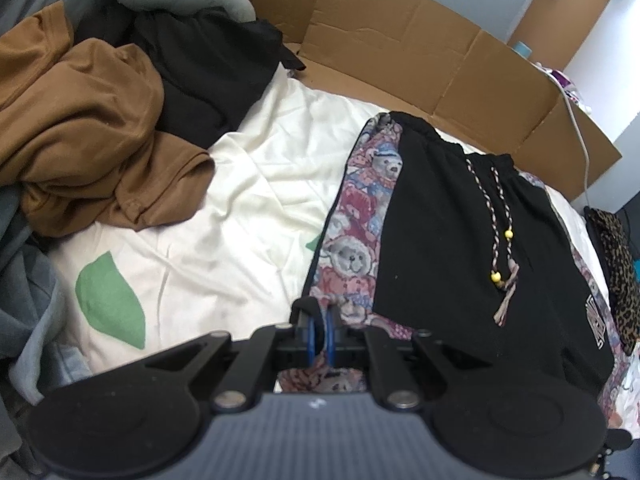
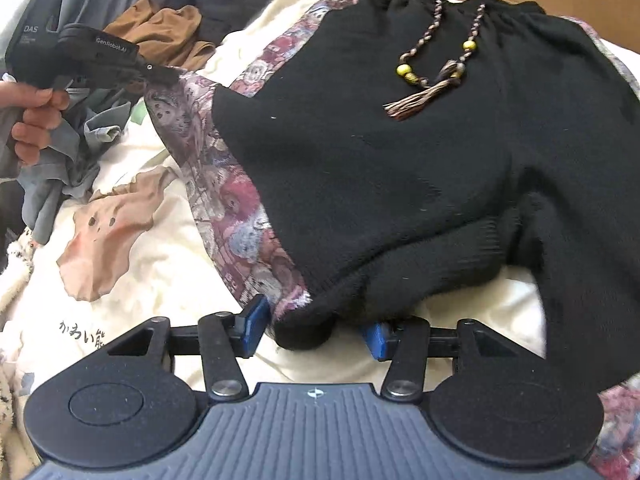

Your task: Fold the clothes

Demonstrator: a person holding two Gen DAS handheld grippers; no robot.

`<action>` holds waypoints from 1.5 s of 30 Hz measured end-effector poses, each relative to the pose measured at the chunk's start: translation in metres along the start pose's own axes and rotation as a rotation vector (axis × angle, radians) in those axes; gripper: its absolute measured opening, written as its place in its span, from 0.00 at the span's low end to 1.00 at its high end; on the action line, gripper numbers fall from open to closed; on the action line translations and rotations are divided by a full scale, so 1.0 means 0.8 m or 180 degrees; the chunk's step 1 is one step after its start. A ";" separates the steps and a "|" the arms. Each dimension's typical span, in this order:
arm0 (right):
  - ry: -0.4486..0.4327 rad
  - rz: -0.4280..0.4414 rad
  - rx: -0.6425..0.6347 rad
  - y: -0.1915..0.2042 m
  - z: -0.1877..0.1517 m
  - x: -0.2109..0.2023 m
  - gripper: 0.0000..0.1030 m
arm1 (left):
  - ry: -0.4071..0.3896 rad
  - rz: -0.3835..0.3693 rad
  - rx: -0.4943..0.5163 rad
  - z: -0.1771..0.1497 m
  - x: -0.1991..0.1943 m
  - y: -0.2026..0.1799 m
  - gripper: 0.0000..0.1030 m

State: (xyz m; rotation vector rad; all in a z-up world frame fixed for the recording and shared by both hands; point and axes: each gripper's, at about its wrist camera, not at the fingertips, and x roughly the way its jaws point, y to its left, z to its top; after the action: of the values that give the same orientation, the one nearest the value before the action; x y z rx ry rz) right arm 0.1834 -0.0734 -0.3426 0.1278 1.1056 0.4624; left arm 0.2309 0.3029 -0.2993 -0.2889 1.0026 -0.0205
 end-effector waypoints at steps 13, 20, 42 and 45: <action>0.0103 0.0221 0.0462 -0.018 -0.001 -0.072 0.02 | 0.0202 -0.0093 -0.0290 -0.041 -0.059 -0.002 0.06; 0.0285 0.0295 0.0667 -0.033 0.007 -0.099 0.02 | 0.0400 -0.0111 -0.0377 -0.068 -0.089 -0.007 0.06; 0.0526 -0.0190 0.0879 -0.054 -0.044 -0.090 0.41 | 0.0841 0.0197 0.0002 -0.108 -0.062 0.017 0.40; 0.0476 -0.0211 0.0991 -0.057 -0.052 -0.089 0.41 | 0.0869 0.0172 -0.0003 -0.124 -0.052 0.014 0.50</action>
State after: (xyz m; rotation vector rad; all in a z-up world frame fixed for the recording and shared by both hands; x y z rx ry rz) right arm 0.1344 -0.1495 -0.3169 0.3329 1.3204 0.2405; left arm 0.1242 0.2973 -0.3174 -0.2642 1.2813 -0.0105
